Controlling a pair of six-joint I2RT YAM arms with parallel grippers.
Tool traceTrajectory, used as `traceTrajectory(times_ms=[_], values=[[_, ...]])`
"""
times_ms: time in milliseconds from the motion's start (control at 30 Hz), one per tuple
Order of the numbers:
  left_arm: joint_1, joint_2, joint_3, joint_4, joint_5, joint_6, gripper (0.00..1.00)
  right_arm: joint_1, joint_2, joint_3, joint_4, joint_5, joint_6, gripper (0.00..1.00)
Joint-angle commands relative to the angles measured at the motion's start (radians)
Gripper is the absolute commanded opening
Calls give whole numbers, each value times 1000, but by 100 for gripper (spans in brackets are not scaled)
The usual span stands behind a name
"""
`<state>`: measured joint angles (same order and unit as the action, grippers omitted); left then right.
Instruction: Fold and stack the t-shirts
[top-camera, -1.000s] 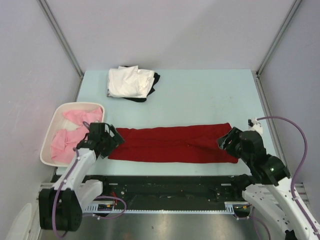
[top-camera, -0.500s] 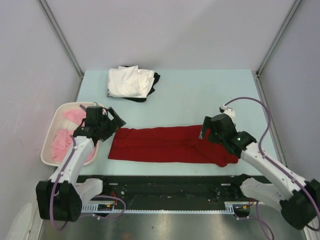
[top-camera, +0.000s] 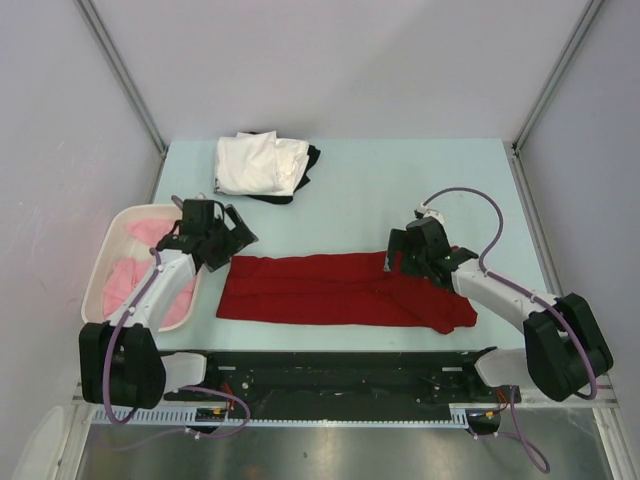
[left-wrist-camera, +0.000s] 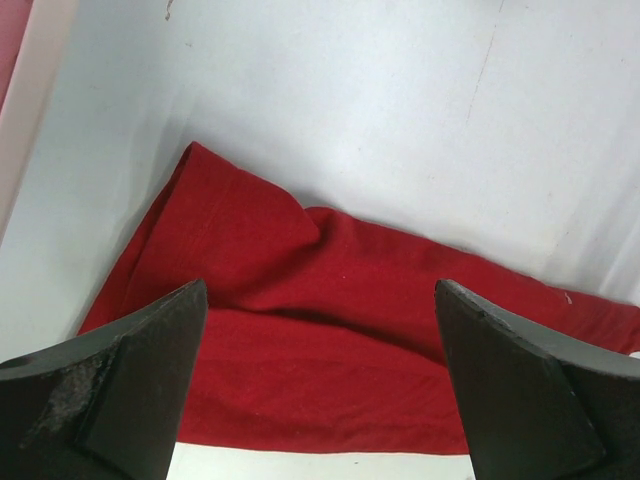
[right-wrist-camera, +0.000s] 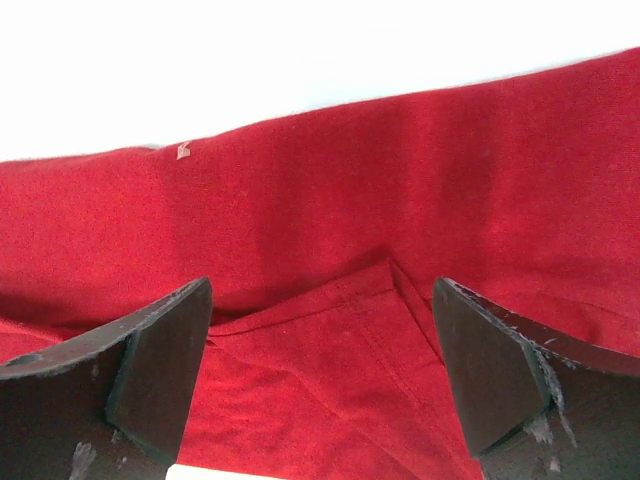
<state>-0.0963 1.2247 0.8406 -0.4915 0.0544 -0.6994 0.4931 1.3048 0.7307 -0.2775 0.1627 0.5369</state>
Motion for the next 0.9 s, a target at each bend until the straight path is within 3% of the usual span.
traceTrajectory(times_ms=[0, 267, 433, 767, 867], values=[[-8, 16, 15, 33, 2, 9, 100, -2, 31, -30, 93, -54, -25, 93], [-10, 13, -9, 51, 2, 8, 99, -17, 82, -79, 162, -71, -43, 89], [-8, 16, -15, 51, 2, 9, 99, -28, 106, -82, 201, -107, -49, 81], [-8, 22, -26, 62, 13, 5, 99, -22, 76, -86, 155, -95, -55, 31], [-8, 18, -32, 64, 12, 1, 99, -16, 62, -94, 143, -91, -57, 21]])
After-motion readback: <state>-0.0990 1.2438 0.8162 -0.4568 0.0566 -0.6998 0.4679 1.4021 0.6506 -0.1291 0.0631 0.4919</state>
